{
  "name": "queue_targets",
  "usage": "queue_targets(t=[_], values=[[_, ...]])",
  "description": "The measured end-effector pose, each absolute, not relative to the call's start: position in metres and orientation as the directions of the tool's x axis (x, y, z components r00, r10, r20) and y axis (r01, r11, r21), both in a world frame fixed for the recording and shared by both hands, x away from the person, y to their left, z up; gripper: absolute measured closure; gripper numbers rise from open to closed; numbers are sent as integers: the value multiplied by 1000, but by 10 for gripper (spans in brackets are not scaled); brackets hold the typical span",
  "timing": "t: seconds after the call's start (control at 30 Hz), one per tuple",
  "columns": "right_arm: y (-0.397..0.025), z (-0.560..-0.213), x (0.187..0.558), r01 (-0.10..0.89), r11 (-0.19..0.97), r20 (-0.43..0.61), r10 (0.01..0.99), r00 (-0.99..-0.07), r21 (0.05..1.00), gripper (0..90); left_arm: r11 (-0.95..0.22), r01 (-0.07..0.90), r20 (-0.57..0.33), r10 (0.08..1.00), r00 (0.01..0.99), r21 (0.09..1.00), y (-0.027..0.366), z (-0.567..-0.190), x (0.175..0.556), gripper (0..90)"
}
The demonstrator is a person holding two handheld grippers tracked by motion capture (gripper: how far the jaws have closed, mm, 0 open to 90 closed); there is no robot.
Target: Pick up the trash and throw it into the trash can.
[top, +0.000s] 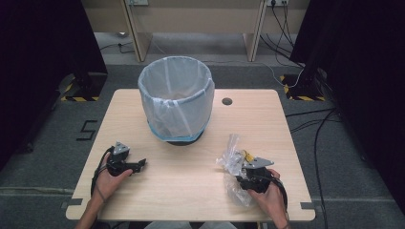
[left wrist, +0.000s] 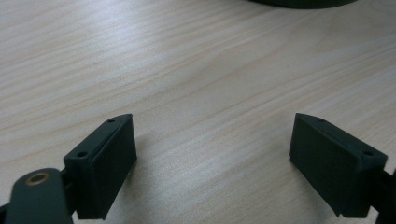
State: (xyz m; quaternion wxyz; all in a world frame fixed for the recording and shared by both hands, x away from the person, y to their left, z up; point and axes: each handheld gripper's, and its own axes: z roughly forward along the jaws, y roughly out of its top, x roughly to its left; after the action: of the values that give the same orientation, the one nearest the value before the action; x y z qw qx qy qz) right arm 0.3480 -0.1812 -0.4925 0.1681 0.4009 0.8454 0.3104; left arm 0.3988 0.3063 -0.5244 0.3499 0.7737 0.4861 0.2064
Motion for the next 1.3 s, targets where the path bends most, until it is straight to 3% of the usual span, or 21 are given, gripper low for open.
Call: queue_targets(t=[0.03,0.13,0.17,0.23,0.37,0.8,1.3], values=[[-181,-493,348,573,486,-35,782,-622,660,570,-283,608,-21,897,442,742,306,-524,399,140],[-184,-490,347,561,490,-41,776,-629,667,720,-282,608,-21,897,442,742,306,-524,399,140],[-184,-490,347,561,490,-41,776,-629,667,720,-283,608,-21,897,442,742,306,-524,399,140],[-186,-487,347,540,494,-51,768,-638,681,802,-283,608,-21,897,442,742,306,-524,399,140],[-187,-478,347,512,491,-62,761,-645,704,847,-283,608,-21,897,442,742,306,-524,399,139],[-195,-444,357,460,466,-87,768,-635,755,869,-282,608,-21,897,442,742,306,-524,399,140],[-194,-382,381,372,478,-135,738,-661,795,869,-281,608,-22,897,441,743,306,-524,399,139]])
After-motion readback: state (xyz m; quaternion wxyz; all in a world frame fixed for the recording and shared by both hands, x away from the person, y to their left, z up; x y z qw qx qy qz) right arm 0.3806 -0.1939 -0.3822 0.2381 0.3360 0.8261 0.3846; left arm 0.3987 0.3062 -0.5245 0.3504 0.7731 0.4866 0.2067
